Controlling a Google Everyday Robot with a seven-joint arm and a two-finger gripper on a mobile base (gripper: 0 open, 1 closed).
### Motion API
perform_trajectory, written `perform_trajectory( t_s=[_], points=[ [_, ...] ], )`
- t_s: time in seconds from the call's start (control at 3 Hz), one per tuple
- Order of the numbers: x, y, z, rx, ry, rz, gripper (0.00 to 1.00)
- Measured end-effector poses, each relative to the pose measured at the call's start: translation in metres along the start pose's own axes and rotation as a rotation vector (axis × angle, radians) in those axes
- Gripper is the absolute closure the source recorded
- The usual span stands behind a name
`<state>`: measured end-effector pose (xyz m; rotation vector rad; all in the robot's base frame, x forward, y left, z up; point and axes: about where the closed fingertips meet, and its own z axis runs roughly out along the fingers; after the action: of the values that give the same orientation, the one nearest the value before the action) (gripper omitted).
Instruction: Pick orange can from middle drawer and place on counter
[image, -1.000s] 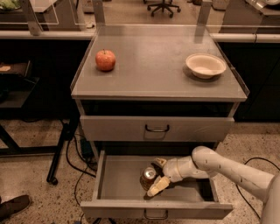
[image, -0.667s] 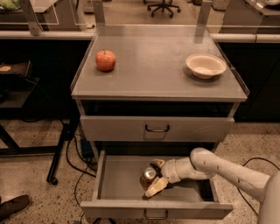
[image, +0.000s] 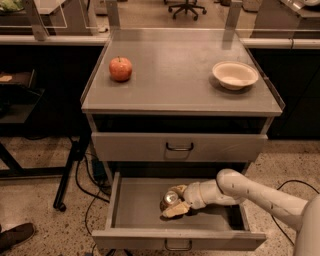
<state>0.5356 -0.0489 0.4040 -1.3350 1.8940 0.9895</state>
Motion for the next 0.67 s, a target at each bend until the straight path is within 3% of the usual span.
perform_trajectory(
  t_s=[0.67],
  points=[
    [0.0000,0.0000,0.0001,0.000,0.000,0.000,0.80]
  ],
)
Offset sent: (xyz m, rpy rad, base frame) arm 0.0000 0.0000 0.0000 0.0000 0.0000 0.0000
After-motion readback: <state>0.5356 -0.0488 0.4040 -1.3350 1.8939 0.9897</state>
